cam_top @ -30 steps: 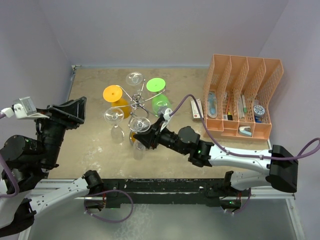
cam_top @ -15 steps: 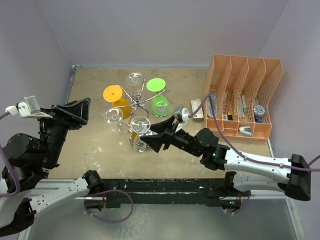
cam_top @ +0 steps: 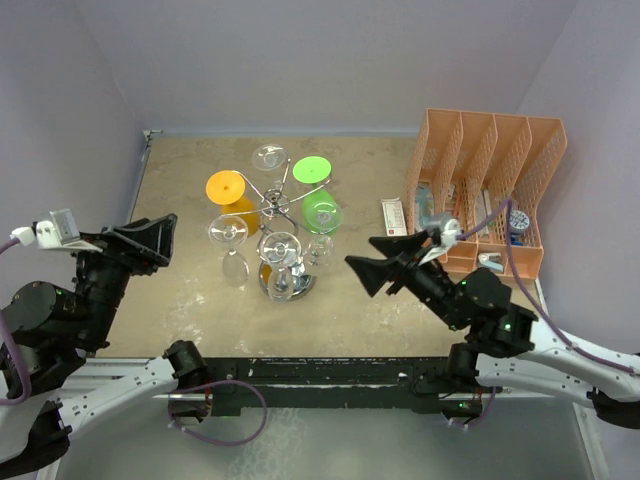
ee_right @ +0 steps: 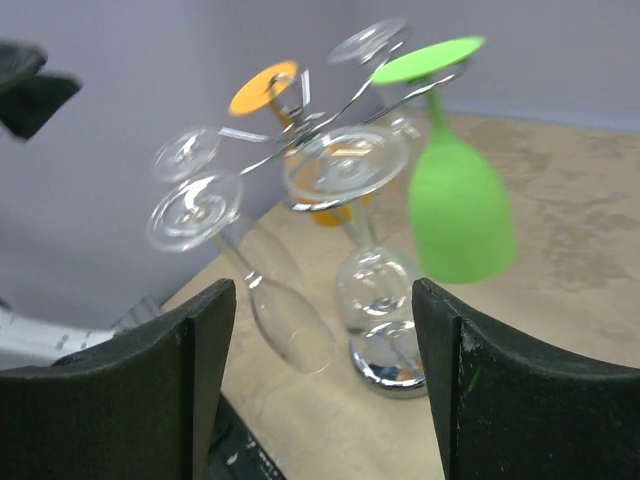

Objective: Place the wine glass upside down on the wine glass rack

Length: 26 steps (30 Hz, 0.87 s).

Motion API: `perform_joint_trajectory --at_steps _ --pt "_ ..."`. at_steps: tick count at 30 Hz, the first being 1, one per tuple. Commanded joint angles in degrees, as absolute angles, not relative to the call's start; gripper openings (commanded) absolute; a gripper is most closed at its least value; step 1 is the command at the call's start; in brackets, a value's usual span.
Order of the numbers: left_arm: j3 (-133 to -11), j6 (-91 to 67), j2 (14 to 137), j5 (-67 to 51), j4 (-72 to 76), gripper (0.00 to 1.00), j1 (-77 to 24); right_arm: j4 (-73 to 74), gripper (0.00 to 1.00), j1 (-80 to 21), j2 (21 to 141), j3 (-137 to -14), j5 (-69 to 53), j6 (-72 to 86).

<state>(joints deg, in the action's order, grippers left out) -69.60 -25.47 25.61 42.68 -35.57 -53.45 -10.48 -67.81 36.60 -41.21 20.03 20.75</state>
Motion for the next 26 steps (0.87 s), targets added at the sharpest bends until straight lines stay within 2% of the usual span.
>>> perform_joint_trajectory --at_steps 1,5,12,26 --pt "-69.65 -25.70 24.11 48.16 -36.87 0.64 -53.79 0.50 0.76 -67.81 32.81 -48.68 39.10 20.07" --pt "-70.39 -25.94 23.76 52.69 -39.50 0.64 -53.70 5.56 0.84 -67.80 30.52 -52.95 49.88 20.55" --pt "-72.77 -24.68 22.71 56.44 -41.40 0.64 -53.70 8.61 0.87 -67.77 26.96 -56.86 58.95 21.07" --pt "-74.31 -24.26 22.97 57.37 -42.89 0.67 -53.65 10.04 0.88 -67.81 26.63 -57.47 61.06 23.42"
